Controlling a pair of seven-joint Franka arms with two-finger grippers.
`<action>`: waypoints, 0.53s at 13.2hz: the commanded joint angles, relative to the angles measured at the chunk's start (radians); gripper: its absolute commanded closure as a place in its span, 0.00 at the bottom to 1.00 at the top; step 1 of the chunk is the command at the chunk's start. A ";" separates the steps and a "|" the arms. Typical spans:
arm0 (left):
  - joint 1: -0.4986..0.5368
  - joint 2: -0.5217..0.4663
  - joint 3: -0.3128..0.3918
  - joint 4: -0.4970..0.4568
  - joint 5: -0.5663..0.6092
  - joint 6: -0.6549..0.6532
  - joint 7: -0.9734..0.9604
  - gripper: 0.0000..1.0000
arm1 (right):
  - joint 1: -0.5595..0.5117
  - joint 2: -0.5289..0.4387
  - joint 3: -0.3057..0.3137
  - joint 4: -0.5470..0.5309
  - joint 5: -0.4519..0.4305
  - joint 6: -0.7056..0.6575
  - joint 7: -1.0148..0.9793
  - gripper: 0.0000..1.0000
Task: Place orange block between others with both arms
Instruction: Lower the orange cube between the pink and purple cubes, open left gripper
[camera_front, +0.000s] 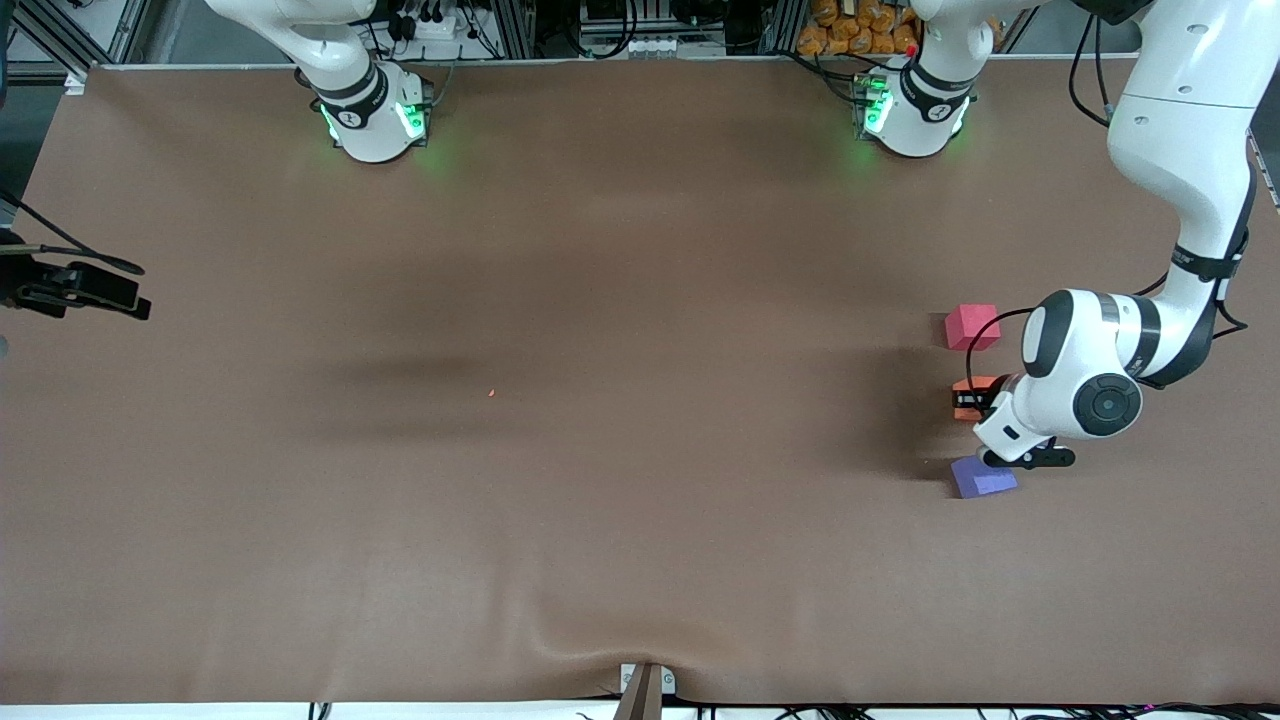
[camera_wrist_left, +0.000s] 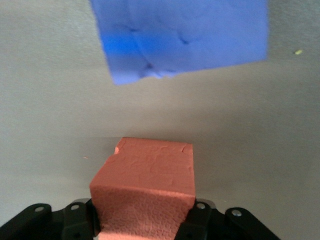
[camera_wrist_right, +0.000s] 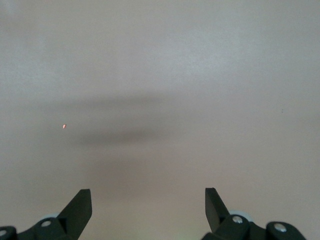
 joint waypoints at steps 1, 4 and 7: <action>0.014 0.021 -0.009 0.021 0.032 0.010 -0.014 0.78 | 0.004 -0.045 -0.005 -0.039 -0.013 -0.008 0.016 0.00; 0.011 0.013 -0.009 0.020 0.032 0.012 -0.015 0.00 | 0.006 -0.116 -0.005 -0.111 -0.013 0.008 0.016 0.00; 0.014 -0.066 -0.012 0.015 0.029 -0.008 -0.014 0.00 | 0.007 -0.151 -0.005 -0.156 -0.013 0.013 0.016 0.00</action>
